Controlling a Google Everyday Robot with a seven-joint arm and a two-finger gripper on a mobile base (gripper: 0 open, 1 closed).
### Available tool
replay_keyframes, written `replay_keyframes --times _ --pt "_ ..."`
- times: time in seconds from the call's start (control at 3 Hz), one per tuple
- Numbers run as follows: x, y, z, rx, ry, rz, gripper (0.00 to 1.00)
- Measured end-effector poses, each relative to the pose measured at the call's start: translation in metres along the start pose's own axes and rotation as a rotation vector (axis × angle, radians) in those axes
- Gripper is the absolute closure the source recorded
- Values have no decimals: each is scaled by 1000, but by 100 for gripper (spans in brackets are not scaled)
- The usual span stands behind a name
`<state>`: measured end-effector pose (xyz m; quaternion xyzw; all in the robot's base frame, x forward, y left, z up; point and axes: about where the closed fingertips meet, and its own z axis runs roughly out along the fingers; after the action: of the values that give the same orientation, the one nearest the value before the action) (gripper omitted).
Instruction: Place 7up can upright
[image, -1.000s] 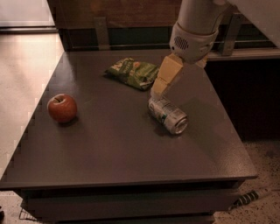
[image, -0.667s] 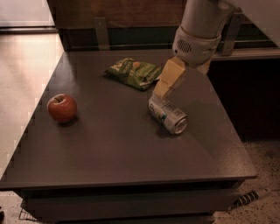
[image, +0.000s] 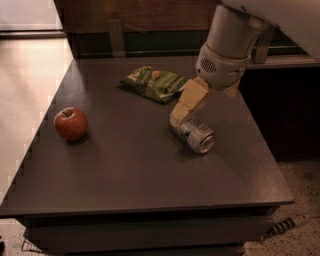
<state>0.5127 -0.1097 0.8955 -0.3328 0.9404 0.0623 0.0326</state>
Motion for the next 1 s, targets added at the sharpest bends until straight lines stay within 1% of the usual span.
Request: replay_keyframes --times 0.67,1.0 --pt "-3 12 30 -23 5 13 0" --pt "-10 16 50 -20 30 29 0"
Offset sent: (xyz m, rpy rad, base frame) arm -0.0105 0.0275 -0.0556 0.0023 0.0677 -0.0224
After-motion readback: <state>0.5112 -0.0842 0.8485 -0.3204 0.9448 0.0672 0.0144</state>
